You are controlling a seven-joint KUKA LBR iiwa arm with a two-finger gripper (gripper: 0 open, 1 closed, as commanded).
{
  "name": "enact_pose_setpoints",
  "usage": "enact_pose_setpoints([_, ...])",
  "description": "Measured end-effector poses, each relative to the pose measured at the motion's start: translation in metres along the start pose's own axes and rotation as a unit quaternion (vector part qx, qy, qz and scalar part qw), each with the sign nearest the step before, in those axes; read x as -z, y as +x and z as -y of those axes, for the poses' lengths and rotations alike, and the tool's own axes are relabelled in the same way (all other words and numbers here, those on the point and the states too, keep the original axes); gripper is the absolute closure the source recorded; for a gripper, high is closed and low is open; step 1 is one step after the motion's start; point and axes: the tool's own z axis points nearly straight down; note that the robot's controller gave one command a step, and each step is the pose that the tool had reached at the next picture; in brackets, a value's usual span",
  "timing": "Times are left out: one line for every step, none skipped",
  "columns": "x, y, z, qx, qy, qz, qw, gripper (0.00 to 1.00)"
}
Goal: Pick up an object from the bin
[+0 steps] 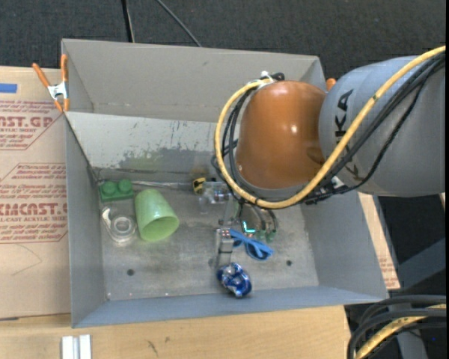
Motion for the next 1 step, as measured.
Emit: enact_pose_setpoints([0.0033, -0.0018, 0.0006, -0.001, 0.000, 0.0037, 1.0000, 1.00])
